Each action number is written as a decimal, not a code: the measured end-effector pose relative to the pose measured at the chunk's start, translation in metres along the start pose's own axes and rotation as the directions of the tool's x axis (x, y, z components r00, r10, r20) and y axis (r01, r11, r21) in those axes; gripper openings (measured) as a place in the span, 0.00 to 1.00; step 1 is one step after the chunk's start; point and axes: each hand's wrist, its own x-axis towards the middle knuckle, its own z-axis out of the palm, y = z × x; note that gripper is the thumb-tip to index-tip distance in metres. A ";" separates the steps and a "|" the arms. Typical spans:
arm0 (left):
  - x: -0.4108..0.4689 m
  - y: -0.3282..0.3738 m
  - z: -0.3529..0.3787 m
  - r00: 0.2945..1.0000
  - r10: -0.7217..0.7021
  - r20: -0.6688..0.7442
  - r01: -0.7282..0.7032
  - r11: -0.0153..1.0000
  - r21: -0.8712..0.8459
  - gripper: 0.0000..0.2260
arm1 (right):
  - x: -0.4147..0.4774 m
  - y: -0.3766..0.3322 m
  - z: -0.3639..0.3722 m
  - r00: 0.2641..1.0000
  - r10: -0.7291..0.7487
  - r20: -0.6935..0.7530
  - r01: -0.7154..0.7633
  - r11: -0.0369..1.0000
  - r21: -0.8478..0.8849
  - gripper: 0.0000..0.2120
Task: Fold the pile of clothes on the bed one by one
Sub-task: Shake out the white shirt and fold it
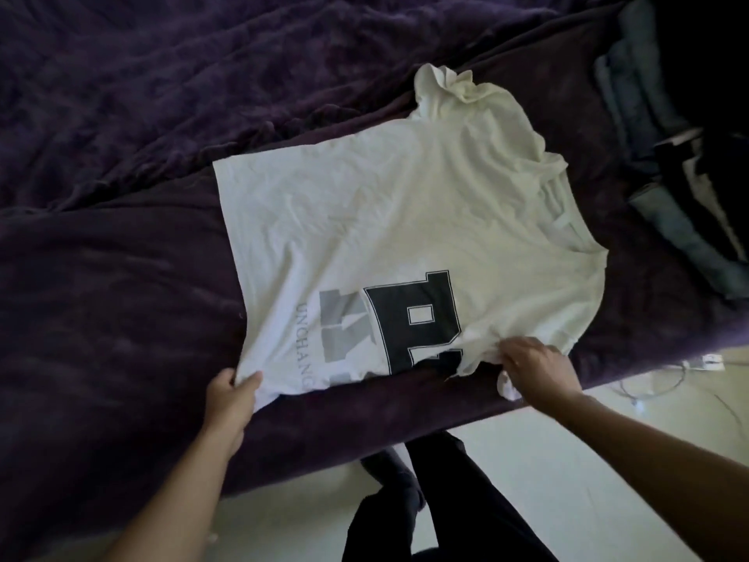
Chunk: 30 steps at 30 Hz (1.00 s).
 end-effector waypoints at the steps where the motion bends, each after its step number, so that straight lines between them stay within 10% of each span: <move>1: 0.001 -0.001 -0.008 0.998 0.043 -0.049 -0.042 0.999 0.018 0.04 | -0.003 0.007 -0.008 0.999 0.043 -0.030 -0.042 0.999 0.028 0.05; 9: -0.024 -0.019 -0.036 0.944 0.300 -0.139 -0.216 0.877 0.429 0.09 | -0.077 0.043 -0.030 0.990 -0.035 -0.140 0.027 0.998 -0.061 0.09; 13: -0.038 -0.036 0.008 0.714 0.669 0.206 -0.617 0.463 0.637 0.10 | -0.087 0.061 0.006 0.994 0.015 -0.111 -0.023 0.998 -0.065 0.07; 16: -0.031 -0.058 0.044 0.685 0.579 0.442 -0.659 0.235 0.714 0.19 | -0.088 0.070 0.025 0.992 -0.004 -0.126 -0.004 0.998 -0.069 0.04; 30: -0.032 -0.033 0.017 0.693 0.635 0.342 -0.627 0.294 0.721 0.12 | -0.053 0.049 -0.050 0.909 -0.106 -0.402 0.102 0.994 -0.031 0.08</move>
